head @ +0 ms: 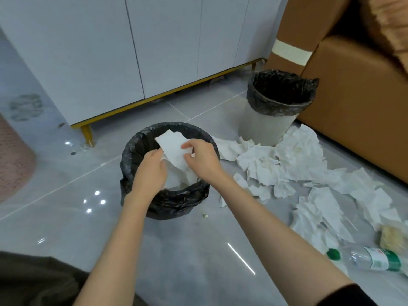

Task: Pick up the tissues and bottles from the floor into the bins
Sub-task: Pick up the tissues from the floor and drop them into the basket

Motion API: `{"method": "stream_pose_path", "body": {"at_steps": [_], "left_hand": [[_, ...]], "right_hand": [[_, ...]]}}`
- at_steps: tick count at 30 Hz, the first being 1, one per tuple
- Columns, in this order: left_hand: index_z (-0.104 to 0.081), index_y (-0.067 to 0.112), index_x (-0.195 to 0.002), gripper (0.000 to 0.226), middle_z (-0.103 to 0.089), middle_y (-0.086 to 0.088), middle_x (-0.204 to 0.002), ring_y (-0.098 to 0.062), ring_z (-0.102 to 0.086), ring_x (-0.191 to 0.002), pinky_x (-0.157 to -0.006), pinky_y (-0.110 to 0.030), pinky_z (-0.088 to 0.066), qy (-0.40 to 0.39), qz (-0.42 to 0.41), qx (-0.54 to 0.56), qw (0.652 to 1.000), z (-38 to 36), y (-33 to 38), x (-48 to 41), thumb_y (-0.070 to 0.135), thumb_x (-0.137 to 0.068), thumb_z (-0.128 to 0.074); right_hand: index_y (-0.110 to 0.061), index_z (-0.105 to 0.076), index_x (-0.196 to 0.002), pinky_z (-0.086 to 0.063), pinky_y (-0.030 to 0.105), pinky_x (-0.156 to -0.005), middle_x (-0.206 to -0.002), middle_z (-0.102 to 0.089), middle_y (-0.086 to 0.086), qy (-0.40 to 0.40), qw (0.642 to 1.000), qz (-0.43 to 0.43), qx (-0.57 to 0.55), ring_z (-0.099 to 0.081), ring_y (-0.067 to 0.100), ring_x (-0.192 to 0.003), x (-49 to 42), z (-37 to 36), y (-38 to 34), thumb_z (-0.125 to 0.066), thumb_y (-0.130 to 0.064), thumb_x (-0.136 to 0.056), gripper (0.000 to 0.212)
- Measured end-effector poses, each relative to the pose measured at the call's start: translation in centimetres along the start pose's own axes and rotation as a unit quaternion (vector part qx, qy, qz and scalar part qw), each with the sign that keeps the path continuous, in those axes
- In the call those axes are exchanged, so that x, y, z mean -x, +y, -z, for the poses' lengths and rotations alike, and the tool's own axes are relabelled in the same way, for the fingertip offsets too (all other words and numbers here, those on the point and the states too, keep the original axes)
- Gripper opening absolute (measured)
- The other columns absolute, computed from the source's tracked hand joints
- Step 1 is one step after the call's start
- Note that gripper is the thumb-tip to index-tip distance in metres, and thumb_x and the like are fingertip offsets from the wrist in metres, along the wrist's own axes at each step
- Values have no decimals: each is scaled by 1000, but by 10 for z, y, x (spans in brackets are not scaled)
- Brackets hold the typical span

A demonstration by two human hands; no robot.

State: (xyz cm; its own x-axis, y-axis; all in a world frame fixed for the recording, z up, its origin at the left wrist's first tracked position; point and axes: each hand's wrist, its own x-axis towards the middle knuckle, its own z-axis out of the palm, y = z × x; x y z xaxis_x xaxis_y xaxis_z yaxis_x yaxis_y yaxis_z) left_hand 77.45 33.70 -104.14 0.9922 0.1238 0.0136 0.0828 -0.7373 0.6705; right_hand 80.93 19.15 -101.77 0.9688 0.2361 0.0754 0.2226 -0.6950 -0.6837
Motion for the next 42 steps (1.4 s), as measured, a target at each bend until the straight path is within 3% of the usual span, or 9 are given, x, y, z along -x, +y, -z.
{"method": "stream_pose_path", "body": {"at_steps": [3,7,11,15,20,26,35,40,42], "left_hand": [[-34,16,-141,54,-47,-10,-135,-25,-49,-117,-92,-35,-43,-82,25,1,996,0,-12,-1,22,-92,-55],[-5,14,-152,90,-10,-7,-159,-24,-9,-146,-117,-41,-17,-66,70,42,994,4,-11,-5,34,-87,-64],[-8,33,-151,66,4,3,-160,-29,10,-146,-116,-52,-6,-60,-4,-43,997,-1,-1,-11,34,-98,-46],[-9,42,-149,49,14,6,-159,-36,21,-142,-113,-61,-1,-195,-14,-180,964,-26,5,-17,41,-102,-22],[-5,44,-148,48,21,4,-157,-39,24,-140,-112,-61,-1,-307,29,-223,925,-55,1,-31,42,-102,-19],[-7,40,-149,48,10,-8,-159,-38,12,-144,-117,-52,4,-381,57,-277,880,-79,-15,-61,40,-103,-19],[-5,44,-148,51,1,-9,-159,-42,-8,-143,-116,-52,-12,-420,92,-308,849,-91,-35,-77,37,-102,-25],[-9,49,-146,49,6,-1,-160,-42,5,-143,-115,-59,-5,-389,60,-305,868,-81,-25,-68,41,-101,-26],[-8,48,-147,48,10,3,-159,-42,14,-142,-111,-65,1,-370,64,-292,880,-71,-12,-64,43,-101,-24]], "right_hand": [[-9,-60,-125,-41,30,-97,-130,-58,10,-50,994,-64,78,-52,25,-119,-2,-12,14,-51,-7,-91,35],[-21,-62,-124,-36,36,-100,-127,-42,10,-54,975,-59,209,-35,30,-121,-3,-12,16,-56,-26,-91,34],[-34,-59,-123,-26,40,-102,-138,-31,6,3,966,-34,257,-26,30,-126,0,-6,17,-59,-40,-87,37],[-21,-42,-138,-31,42,-105,-150,-24,12,48,981,-119,146,-23,33,-135,5,2,36,-55,-28,-90,50],[-14,-38,-139,-44,36,-95,-130,-53,6,21,985,-151,-81,-52,26,-118,16,-2,57,-46,-15,-93,47],[-18,-15,-152,-34,24,-73,-109,-61,5,20,980,-158,-121,-56,21,-94,21,-11,65,-39,-24,-101,57],[-18,-9,-154,-35,24,-87,-129,-55,7,30,978,-151,-139,-51,19,-112,18,-15,72,-40,-30,-101,61],[-20,-16,-153,-30,18,-97,-141,-47,7,22,970,-166,-176,-43,20,-129,22,-11,72,-39,-33,-101,58],[-25,-27,-150,-37,34,-108,-144,-45,1,27,963,-171,-207,-46,19,-129,24,-10,73,-40,-44,-97,58]]}}
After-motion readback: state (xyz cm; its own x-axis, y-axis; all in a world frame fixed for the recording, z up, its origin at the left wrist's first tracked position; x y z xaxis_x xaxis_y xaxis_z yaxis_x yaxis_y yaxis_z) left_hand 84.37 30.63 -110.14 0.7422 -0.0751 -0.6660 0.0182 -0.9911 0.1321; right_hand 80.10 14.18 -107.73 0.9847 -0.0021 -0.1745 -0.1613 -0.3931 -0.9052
